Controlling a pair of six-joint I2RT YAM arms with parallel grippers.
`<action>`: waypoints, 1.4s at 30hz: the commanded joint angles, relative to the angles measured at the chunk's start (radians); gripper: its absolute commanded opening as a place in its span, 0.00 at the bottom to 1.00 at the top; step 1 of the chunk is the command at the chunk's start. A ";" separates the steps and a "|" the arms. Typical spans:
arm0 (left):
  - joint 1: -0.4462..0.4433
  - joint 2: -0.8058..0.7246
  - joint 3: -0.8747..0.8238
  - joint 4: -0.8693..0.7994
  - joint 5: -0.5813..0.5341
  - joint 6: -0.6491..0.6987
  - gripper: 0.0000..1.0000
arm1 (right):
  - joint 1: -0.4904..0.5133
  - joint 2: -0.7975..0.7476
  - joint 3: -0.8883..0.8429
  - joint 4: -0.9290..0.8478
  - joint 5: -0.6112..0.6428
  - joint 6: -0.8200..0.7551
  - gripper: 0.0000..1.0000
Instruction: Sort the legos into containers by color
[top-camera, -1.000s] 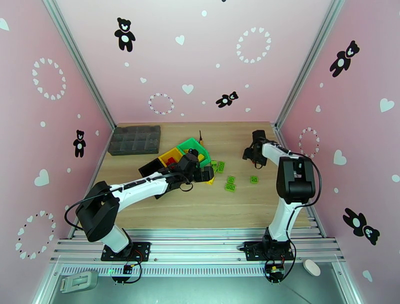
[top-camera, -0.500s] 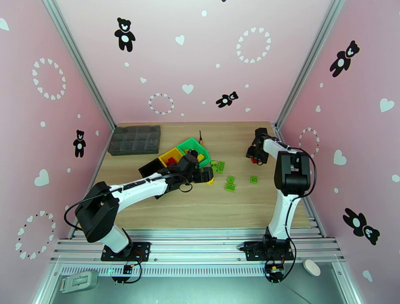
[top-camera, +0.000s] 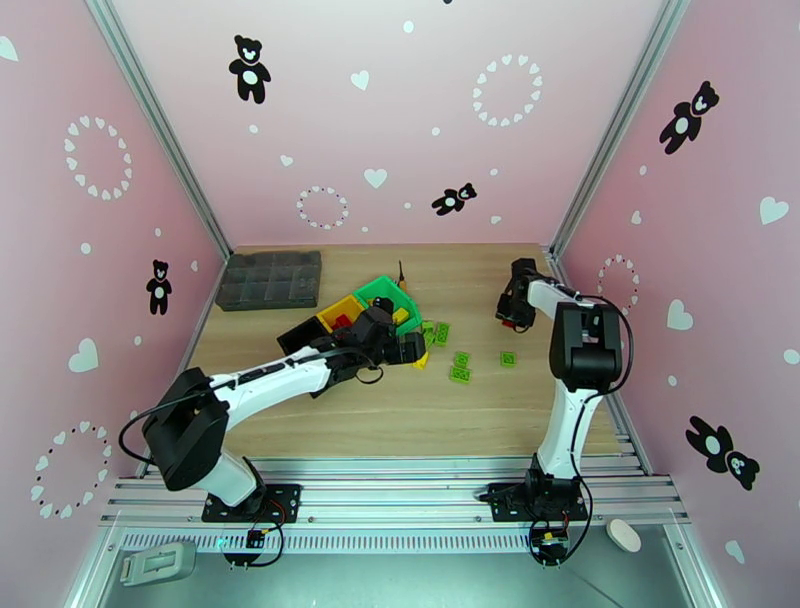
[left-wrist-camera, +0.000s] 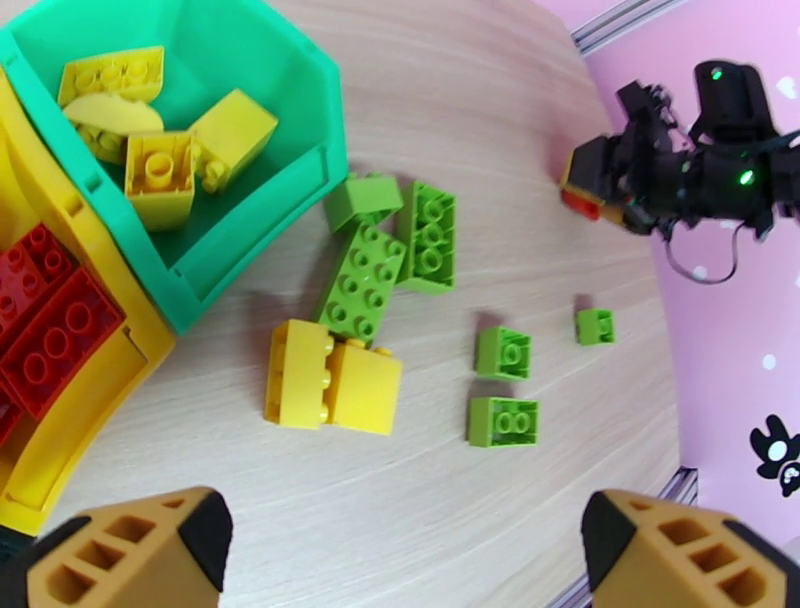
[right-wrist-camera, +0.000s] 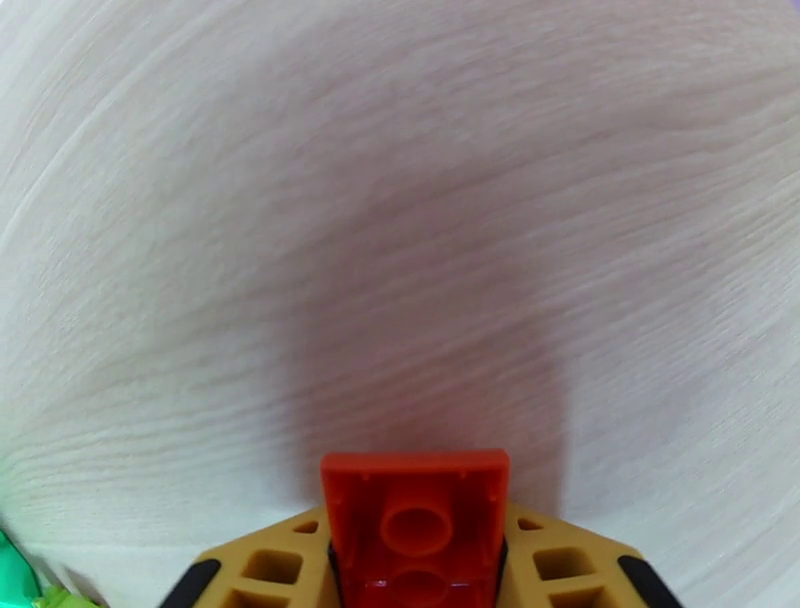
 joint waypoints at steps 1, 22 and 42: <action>0.021 -0.047 -0.025 -0.021 -0.025 0.005 0.98 | 0.043 -0.079 -0.044 0.013 -0.020 -0.006 0.27; 0.334 -0.368 -0.217 -0.141 -0.031 -0.016 0.98 | 0.650 -0.177 0.117 -0.031 -0.029 -0.059 0.19; 0.596 -0.604 -0.354 -0.235 0.076 -0.015 0.98 | 0.856 0.144 0.544 -0.132 -0.060 -0.011 0.34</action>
